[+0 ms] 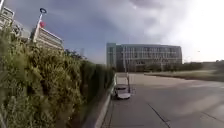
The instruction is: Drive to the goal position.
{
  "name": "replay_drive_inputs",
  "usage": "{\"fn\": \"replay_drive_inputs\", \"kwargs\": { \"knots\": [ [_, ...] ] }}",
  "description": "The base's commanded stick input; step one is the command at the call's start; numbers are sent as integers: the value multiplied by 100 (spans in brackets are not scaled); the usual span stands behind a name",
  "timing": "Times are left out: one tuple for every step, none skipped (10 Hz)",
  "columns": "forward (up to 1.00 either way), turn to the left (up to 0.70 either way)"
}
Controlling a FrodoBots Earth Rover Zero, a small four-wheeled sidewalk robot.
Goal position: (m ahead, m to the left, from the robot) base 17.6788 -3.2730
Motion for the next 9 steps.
{"fn": "replay_drive_inputs", "kwargs": {
  "knots": [
    [70, -35],
    [70, -35],
    [70, -2],
    [70, 0],
    [70, 0],
    [70, 0],
    [70, 0],
    [70, 0],
    [70, 0]
  ]
}}
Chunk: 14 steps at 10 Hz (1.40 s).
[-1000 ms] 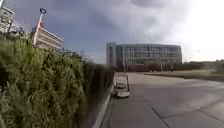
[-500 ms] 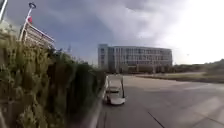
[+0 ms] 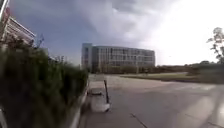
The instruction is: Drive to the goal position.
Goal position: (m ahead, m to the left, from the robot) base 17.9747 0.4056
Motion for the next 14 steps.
{"fn": "replay_drive_inputs", "kwargs": {
  "knots": [
    [70, 0],
    [70, 0],
    [70, 0],
    [70, 0],
    [70, 0],
    [70, 0],
    [70, -19],
    [70, -35],
    [70, -35],
    [70, -35],
    [70, -35],
    [64, -30],
    [40, -9],
    [13, 0]
  ]
}}
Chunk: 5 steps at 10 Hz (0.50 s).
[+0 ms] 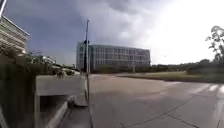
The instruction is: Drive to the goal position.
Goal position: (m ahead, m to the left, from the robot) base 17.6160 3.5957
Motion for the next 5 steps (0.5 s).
{"fn": "replay_drive_inputs", "kwargs": {
  "knots": [
    [-39, 0],
    [-70, 0],
    [-70, 0],
    [-70, 0],
    [-31, 0]
  ]
}}
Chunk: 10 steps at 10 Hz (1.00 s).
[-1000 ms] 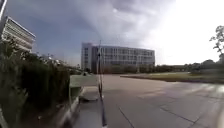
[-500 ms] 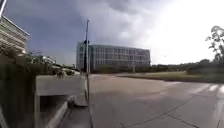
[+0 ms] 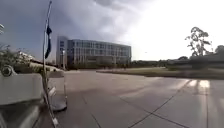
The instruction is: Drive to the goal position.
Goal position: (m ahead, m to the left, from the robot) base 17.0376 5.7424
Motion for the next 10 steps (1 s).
{"fn": "replay_drive_inputs", "kwargs": {
  "knots": [
    [-21, 0],
    [-57, 0],
    [-70, 0],
    [-70, 0],
    [-70, 0],
    [-70, 0],
    [-70, 0],
    [-70, 0],
    [-70, 0],
    [0, 0]
  ]
}}
